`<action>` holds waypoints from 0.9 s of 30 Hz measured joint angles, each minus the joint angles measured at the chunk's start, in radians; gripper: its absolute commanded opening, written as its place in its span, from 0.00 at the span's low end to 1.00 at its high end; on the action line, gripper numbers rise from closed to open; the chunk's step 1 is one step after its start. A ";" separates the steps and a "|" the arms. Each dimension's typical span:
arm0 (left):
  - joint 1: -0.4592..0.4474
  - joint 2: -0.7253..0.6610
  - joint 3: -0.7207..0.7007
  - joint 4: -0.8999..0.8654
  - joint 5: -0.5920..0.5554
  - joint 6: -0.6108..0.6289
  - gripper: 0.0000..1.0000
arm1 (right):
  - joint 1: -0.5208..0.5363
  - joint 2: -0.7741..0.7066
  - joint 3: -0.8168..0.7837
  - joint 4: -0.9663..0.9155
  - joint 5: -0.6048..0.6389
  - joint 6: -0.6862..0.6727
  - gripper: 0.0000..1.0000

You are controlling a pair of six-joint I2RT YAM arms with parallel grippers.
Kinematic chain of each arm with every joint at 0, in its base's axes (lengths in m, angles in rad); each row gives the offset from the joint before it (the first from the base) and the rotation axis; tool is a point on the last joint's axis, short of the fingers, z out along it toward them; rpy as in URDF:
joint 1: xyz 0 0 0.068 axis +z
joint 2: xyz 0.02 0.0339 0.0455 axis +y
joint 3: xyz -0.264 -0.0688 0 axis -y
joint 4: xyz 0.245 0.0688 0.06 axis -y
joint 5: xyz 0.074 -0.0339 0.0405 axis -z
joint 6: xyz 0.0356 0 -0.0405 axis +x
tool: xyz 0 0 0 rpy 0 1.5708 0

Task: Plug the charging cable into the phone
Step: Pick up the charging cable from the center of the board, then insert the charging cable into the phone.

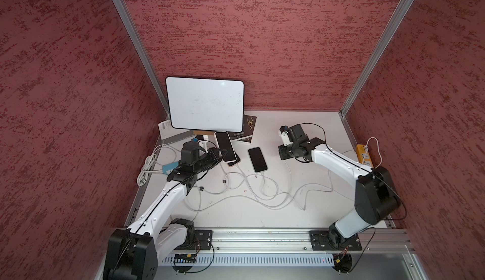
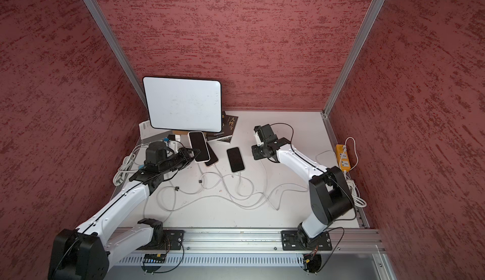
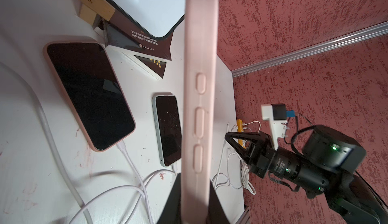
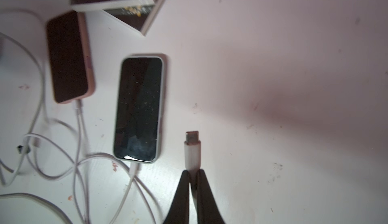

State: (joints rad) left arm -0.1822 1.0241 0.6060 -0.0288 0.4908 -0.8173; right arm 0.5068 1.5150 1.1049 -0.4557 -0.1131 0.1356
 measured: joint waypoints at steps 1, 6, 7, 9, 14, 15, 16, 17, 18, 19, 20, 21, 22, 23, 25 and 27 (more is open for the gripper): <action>0.000 -0.008 0.001 0.001 -0.006 -0.008 0.00 | 0.026 -0.051 -0.032 0.038 -0.010 -0.006 0.00; -0.009 -0.048 0.033 0.000 -0.058 -0.039 0.00 | 0.179 -0.249 -0.167 0.181 -0.041 -0.061 0.00; -0.015 -0.057 0.041 0.001 -0.074 -0.044 0.00 | 0.209 -0.270 -0.182 0.200 -0.042 -0.074 0.00; -0.031 -0.073 0.051 0.012 -0.105 -0.056 0.00 | 0.257 -0.299 -0.204 0.230 -0.042 -0.093 0.00; -0.109 -0.081 0.059 0.051 -0.186 -0.076 0.00 | 0.343 -0.304 -0.214 0.265 -0.038 -0.126 0.00; -0.128 -0.080 0.059 0.054 -0.200 -0.076 0.00 | 0.357 -0.294 -0.209 0.263 -0.036 -0.129 0.00; -0.147 -0.079 0.059 0.057 -0.216 -0.076 0.00 | 0.370 -0.282 -0.201 0.261 -0.034 -0.133 0.00; -0.161 -0.079 0.059 0.061 -0.228 -0.076 0.00 | 0.383 -0.264 -0.189 0.260 -0.029 -0.134 0.00; -0.175 -0.077 0.059 0.069 -0.240 -0.077 0.00 | 0.392 -0.249 -0.178 0.258 -0.024 -0.133 0.00; -0.186 -0.076 0.059 0.079 -0.251 -0.077 0.00 | 0.401 -0.231 -0.165 0.255 -0.021 -0.132 0.00; -0.195 -0.075 0.059 0.092 -0.263 -0.083 0.00 | 0.407 -0.217 -0.156 0.254 -0.014 -0.129 0.00; -0.203 -0.074 0.058 0.105 -0.275 -0.087 0.00 | 0.414 -0.202 -0.145 0.251 -0.009 -0.124 0.00; -0.209 -0.074 0.056 0.118 -0.288 -0.092 0.00 | 0.420 -0.188 -0.134 0.249 -0.004 -0.116 0.00; -0.215 -0.074 0.054 0.129 -0.298 -0.095 0.00 | 0.425 -0.173 -0.122 0.249 0.003 -0.107 0.00; -0.225 -0.073 0.047 0.152 -0.318 -0.103 0.00 | 0.435 -0.145 -0.101 0.245 0.013 -0.089 0.00; -0.240 -0.069 0.042 0.166 -0.335 -0.111 0.00 | 0.443 -0.119 -0.076 0.242 0.021 -0.071 0.00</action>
State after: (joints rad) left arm -0.4217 0.9550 0.6476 0.1371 0.1555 -0.9283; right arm 0.9493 1.3964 1.0290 -0.2134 -0.0925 0.0643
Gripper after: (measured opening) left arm 0.144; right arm 0.090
